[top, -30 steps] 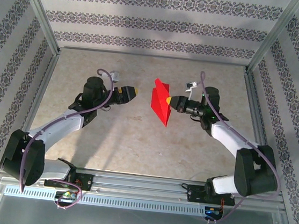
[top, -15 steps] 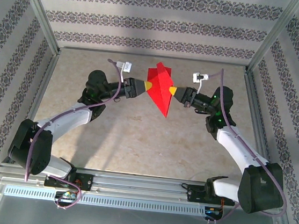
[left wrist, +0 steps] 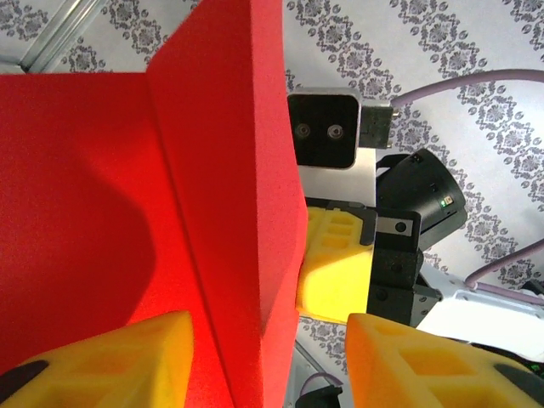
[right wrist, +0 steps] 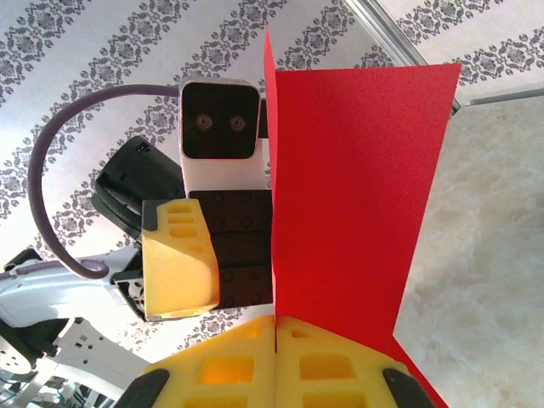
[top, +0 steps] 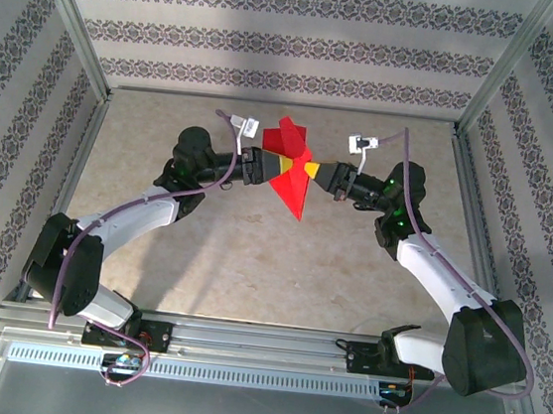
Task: Fold a paper plane with a square sheet of paper (fold left side to right side)
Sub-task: Turn over the paper at the center of the table.
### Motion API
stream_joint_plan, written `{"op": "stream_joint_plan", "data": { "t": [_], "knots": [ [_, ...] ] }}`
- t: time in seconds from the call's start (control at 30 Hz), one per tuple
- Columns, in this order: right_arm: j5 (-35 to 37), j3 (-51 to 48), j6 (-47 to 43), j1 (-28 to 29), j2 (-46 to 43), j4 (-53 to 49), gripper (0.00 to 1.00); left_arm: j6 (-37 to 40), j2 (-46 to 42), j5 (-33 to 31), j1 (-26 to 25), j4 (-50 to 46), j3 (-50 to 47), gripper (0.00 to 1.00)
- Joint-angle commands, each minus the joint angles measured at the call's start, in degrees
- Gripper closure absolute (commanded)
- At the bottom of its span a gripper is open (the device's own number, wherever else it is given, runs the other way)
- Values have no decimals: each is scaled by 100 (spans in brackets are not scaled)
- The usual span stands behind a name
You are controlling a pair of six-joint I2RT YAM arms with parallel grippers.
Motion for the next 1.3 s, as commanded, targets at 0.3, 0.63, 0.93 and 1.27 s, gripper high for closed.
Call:
{"op": "stream_joint_plan", "data": {
  "t": [0.3, 0.63, 0.93, 1.27],
  "knots": [
    [-19, 150, 107, 142, 103, 289, 100, 701, -191, -325, -102, -740, 171, 79],
    [153, 106, -9, 108, 61, -49, 95, 730, -305, -421, -103, -712, 94, 95],
    [425, 43, -357, -138, -447, -786, 70, 894, -429, -599, -132, -894, 59, 100],
    [685, -605, -710, -252, -1242, -1608, 7, 892, -416, -619, -234, -800, 128, 100]
  ]
}}
